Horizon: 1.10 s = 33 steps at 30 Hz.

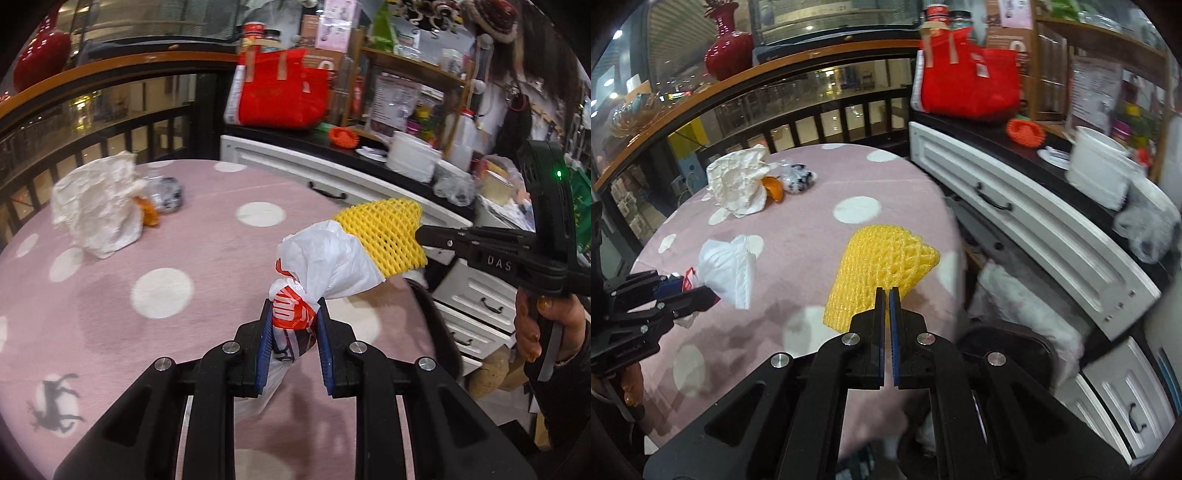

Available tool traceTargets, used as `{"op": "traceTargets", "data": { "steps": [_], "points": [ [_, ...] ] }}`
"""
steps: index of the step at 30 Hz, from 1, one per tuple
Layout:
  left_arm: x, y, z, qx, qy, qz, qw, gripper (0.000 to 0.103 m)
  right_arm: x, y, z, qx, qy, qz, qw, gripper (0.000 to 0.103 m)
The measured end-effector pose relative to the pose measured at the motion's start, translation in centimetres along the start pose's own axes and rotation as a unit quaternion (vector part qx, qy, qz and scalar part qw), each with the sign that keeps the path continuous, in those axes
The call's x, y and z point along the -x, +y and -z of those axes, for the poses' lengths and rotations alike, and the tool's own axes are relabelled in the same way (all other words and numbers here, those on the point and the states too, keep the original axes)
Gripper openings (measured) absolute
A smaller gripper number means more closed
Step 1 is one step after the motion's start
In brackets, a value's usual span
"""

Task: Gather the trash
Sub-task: 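Carry the yellow net into the bin and open the right tool while the left tool carries the packet, then lower the packet into the bin and open the left tool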

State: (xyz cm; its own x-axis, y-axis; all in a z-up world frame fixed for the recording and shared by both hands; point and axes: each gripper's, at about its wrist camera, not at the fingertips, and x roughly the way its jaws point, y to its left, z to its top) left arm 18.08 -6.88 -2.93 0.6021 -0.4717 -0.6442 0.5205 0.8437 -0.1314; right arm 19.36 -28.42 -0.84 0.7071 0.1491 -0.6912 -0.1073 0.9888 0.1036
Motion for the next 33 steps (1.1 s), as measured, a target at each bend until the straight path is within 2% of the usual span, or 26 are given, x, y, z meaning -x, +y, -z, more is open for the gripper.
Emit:
{"op": "traceTargets", "data": {
  "steps": [5,10,17,23,25,26,29,33],
  "points": [
    [-0.8,-4.3,-0.3,-0.027,0.001,0.036,0.999,0.022,2.6,-3.9,3.1,-0.025,0.003,0.043,0.999,0.003],
    [-1.9,-8.2,-0.6,-0.048,0.007,0.072,0.9962,0.022,2.9,-7.8,7.0,-0.06,0.036,0.083,0.994,0.003],
    [-4.3,-13.0,-0.4,-0.07,0.037,0.118,0.9898,0.022,-0.4,-11.8,12.5,-0.11,0.096,0.114,0.983,0.003],
    [-6.5,-15.7,0.3,-0.078,0.061,0.128,0.9868,0.022,-4.9,-13.8,16.6,-0.149,0.15,0.129,0.969,0.004],
    [-7.2,-16.2,0.6,-0.078,0.07,0.129,0.986,0.022,-5.6,-14.4,17.6,-0.16,0.158,0.139,0.964,0.01],
    [-7.5,-16.5,0.8,-0.079,0.075,0.129,0.9856,0.022,-5.7,-14.7,17.9,-0.169,0.159,0.139,0.963,0.019],
    [-8.6,-17.3,1.4,-0.087,0.089,0.126,0.9841,0.022,-4.8,-16.0,18.6,-0.205,0.147,0.145,0.957,0.066],
    [-10.4,-18.6,2.2,-0.096,0.11,0.129,0.9809,0.022,-2.5,-17.3,18.6,-0.23,0.119,0.16,0.952,0.069]
  ]
}}
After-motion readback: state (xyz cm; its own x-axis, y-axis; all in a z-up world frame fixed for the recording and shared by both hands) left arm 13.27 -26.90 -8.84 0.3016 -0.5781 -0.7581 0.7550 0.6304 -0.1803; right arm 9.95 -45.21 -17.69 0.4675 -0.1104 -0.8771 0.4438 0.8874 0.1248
